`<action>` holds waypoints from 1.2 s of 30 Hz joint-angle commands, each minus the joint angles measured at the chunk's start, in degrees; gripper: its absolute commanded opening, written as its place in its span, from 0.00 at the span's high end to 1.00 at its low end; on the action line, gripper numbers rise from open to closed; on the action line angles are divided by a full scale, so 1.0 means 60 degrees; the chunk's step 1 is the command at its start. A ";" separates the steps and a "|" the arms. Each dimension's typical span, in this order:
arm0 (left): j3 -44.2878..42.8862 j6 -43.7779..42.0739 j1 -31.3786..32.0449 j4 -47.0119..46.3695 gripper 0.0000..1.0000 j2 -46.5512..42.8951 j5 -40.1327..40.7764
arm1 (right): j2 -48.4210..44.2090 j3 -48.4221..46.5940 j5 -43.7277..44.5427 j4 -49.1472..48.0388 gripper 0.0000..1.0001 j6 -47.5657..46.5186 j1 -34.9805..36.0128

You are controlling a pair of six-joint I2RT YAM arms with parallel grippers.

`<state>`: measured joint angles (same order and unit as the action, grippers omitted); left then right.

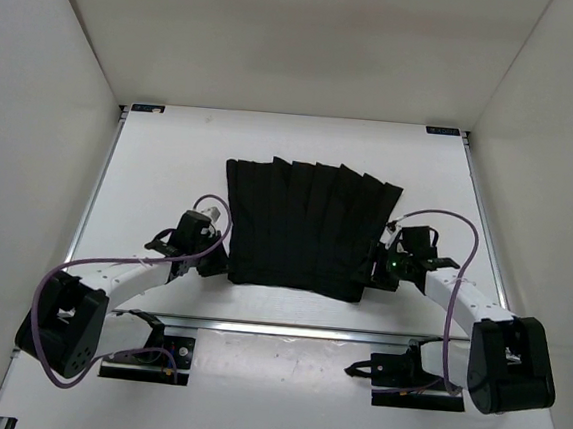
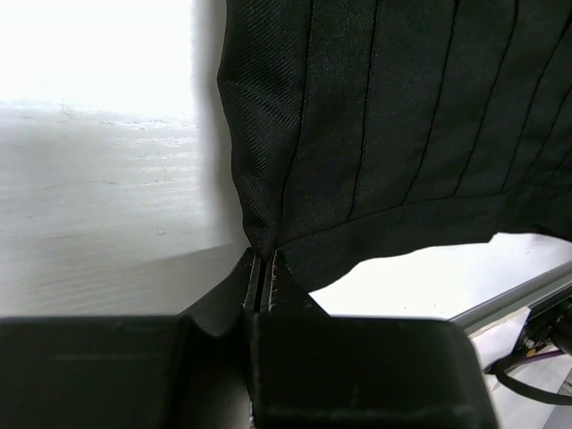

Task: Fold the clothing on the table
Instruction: Flatten the skirt out, then fold the skirt

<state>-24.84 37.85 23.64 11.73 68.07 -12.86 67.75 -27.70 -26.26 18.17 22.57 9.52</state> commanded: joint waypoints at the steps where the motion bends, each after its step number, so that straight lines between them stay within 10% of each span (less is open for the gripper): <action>1: -0.0079 0.0035 0.0176 -0.0109 1.00 -0.0008 0.0035 | -0.0522 0.0484 0.0115 -0.0099 0.48 0.0500 0.0405; 7: -0.0021 0.0078 0.0249 -0.0123 1.00 0.0153 0.0108 | -0.1650 0.1642 0.0217 -0.0348 0.51 0.1059 0.0684; 13: -0.0151 0.0123 0.0294 0.0184 1.00 0.0110 0.0195 | -0.1828 0.1703 0.0188 -0.0173 1.00 0.0986 0.0216; 24: -0.1162 -0.0140 -0.0554 0.0434 1.00 0.0327 0.0475 | 0.0527 -0.0871 -0.0164 -0.0612 1.00 0.0094 -0.0354; 36: -0.7267 -0.2116 -0.1259 0.0535 1.00 0.4603 0.0165 | 0.4879 -0.8004 -0.0180 0.0647 1.00 -0.1870 -0.1234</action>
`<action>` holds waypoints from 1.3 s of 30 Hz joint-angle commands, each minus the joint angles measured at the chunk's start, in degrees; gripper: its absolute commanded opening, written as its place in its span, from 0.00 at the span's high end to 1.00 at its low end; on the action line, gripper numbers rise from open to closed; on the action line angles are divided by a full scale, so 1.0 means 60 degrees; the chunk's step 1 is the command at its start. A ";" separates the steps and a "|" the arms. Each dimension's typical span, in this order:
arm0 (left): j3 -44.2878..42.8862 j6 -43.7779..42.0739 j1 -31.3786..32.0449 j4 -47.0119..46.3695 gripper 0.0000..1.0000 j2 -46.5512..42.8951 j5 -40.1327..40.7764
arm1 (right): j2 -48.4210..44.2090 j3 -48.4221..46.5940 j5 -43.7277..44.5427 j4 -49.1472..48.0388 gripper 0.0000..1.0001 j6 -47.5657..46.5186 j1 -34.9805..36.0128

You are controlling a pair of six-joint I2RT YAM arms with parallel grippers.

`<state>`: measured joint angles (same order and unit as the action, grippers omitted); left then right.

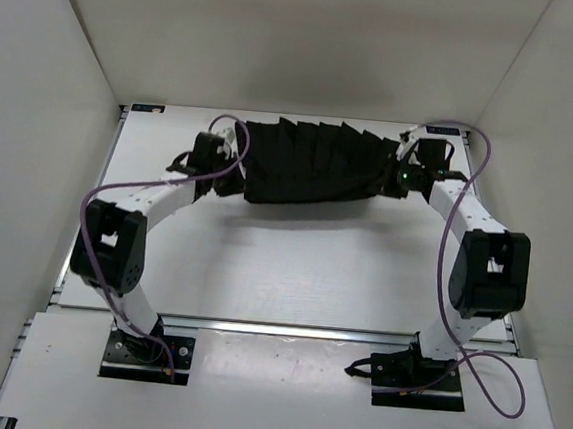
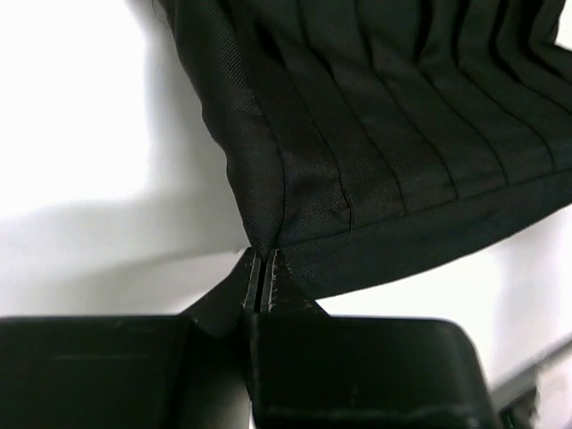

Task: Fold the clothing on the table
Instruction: Fold the skirt

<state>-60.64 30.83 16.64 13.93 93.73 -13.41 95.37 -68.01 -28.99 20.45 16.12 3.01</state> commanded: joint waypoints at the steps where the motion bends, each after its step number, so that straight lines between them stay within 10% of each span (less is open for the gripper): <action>1: -0.2160 -0.1123 -0.0093 0.0342 1.00 0.0576 0.0562 | 0.0421 -0.1742 0.0277 0.0211 1.00 -0.0869 -0.0149; 6: -0.2099 -0.1271 -0.0137 0.0432 1.00 0.0347 0.0741 | 0.0014 -0.1588 0.0379 0.0079 1.00 -0.0869 -0.0120; 15: 0.1755 -0.1171 0.1632 0.2360 1.00 -0.3637 0.1049 | -0.4844 0.3598 0.1155 0.1450 1.00 -0.0124 0.0947; 20: 0.1232 -0.0363 0.1024 0.3127 1.00 -0.5251 0.0185 | -0.6461 0.2521 0.0804 0.2525 1.00 0.0447 0.1374; 27: -0.0422 -0.0509 -0.0445 0.2380 0.99 -0.2095 -0.0826 | -0.3685 0.1990 -0.0383 0.0622 1.00 0.0419 0.0510; 31: -0.1375 -0.0349 -0.0722 0.1635 0.75 0.0048 -0.1585 | -0.1634 0.1449 -0.0295 -0.0140 0.93 0.0360 0.0306; 33: -0.1976 -0.0216 -0.0752 0.1297 0.29 0.1116 -0.1837 | -0.0959 0.0952 -0.0542 -0.0258 0.81 0.0491 0.0028; 34: -0.2471 -0.0216 -0.0753 0.1180 0.07 0.1367 -0.2026 | -0.0563 0.0833 -0.0631 -0.0302 0.59 0.0550 -0.0032; 39: -0.4700 -0.0860 -0.0737 0.2086 0.01 0.2438 -0.1267 | -0.0411 -0.0176 -0.0371 -0.0230 0.04 0.0450 -0.0354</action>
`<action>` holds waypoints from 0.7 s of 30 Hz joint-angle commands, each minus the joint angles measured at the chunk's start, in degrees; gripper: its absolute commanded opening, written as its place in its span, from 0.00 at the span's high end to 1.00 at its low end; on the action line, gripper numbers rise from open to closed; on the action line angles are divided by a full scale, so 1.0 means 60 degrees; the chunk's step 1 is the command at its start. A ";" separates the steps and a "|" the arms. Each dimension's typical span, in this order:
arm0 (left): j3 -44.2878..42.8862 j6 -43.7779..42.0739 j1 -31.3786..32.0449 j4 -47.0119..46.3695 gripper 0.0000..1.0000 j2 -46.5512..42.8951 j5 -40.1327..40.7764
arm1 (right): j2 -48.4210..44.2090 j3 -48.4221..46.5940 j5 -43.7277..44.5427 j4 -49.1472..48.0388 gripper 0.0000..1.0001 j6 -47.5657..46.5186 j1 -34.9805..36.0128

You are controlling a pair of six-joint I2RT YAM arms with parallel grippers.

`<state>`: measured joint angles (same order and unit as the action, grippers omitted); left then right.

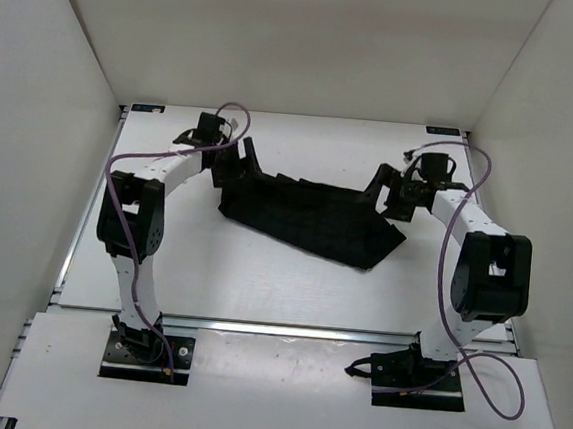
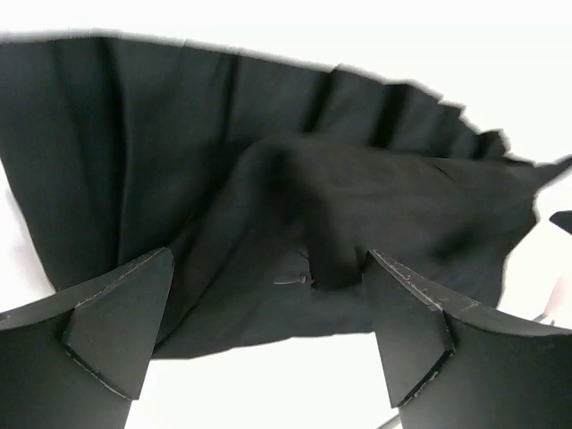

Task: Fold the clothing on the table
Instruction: Fold the skirt

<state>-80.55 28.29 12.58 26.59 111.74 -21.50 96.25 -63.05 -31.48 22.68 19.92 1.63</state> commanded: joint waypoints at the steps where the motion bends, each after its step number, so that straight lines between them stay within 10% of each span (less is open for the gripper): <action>1: -0.1630 -0.0467 -0.0075 -0.0008 0.01 -0.0577 0.0227 | -0.0645 -0.1078 0.0323 -0.0456 0.03 -0.0403 -0.0038; 21: 0.1413 -0.1625 0.1068 -0.0608 0.05 -0.1779 0.4051 | -0.3561 0.3330 0.2492 0.0469 0.02 0.0268 0.0608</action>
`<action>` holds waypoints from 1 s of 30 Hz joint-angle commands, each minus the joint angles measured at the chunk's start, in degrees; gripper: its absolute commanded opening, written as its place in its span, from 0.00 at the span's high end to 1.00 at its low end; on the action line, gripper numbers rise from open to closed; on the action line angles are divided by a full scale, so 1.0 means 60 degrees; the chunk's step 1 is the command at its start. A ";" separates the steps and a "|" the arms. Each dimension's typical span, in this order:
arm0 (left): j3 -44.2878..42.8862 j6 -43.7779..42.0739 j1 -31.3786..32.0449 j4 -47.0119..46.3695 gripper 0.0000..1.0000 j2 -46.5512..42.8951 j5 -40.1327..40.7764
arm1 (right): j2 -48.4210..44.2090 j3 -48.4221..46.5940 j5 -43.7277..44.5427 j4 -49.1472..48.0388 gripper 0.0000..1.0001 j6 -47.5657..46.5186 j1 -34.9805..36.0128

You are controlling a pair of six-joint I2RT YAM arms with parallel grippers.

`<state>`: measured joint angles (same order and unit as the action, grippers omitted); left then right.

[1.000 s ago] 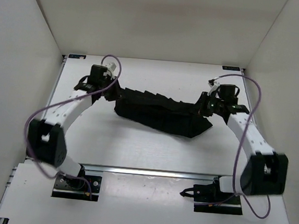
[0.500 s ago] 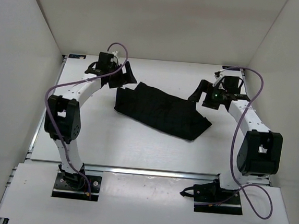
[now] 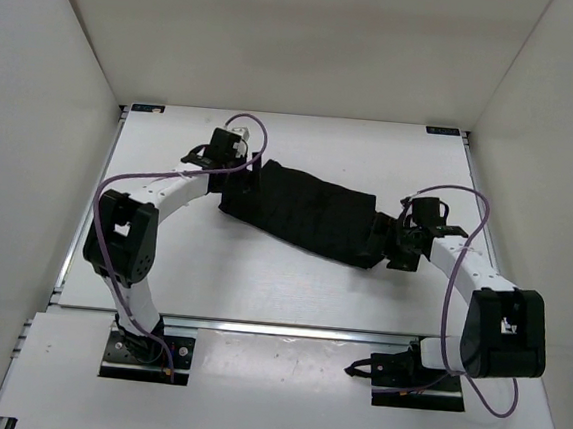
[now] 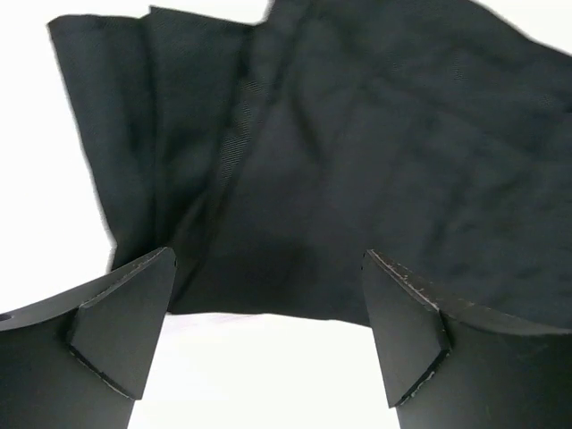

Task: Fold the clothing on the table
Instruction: Fold the skirt

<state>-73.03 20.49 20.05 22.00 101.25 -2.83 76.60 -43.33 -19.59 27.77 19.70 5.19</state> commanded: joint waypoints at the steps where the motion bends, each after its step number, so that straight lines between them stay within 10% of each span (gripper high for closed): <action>1: 0.0190 -0.0397 -0.0265 0.0142 0.06 -0.0015 0.1086 | -0.0286 0.0015 0.0512 -0.0424 0.02 0.0305 0.0014; 17: -0.1243 -0.0836 -0.0252 0.0829 0.11 0.1742 0.1219 | 0.2232 -0.0746 0.0058 -0.1537 0.10 0.0143 -0.0411; 27: -0.1494 -0.0720 -0.0237 0.1197 0.31 0.2168 0.1029 | 0.3331 -0.1552 -0.0206 -0.1552 0.98 0.0012 -0.0601; 30: -0.1305 -0.0691 -0.0149 0.1241 0.47 0.2109 0.0911 | 0.3551 -0.1815 -0.0293 -0.1494 1.00 -0.0090 -0.0646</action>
<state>-80.40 16.64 18.63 28.25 115.22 3.49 96.64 -51.68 -21.56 19.14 20.71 1.72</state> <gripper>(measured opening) 0.570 0.010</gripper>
